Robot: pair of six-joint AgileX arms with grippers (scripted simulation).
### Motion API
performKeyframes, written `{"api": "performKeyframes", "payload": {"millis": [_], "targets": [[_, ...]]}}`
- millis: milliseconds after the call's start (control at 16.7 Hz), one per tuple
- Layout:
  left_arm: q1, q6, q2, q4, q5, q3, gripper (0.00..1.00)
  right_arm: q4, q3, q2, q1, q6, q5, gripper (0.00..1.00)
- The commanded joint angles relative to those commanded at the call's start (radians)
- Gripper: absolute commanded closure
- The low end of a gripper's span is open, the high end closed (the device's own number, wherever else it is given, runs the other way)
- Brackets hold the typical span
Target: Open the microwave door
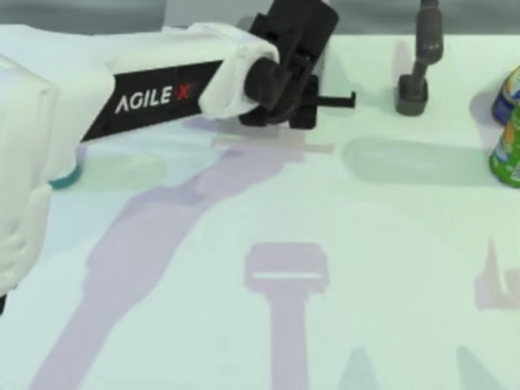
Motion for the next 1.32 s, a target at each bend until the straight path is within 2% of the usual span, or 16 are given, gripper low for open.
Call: {"api": "performKeyframes", "payload": {"millis": [420,1320], "targets": [[0.016,0.049,-0.039,0.036,0.026,-0.064,1.00,0.000,0.000,0.000,0.000,0.000,0.000,0.00],[0.016,0.049,-0.039,0.036,0.026,-0.065,1.00,0.000,0.000,0.000,0.000,0.000,0.000,0.00]]}}
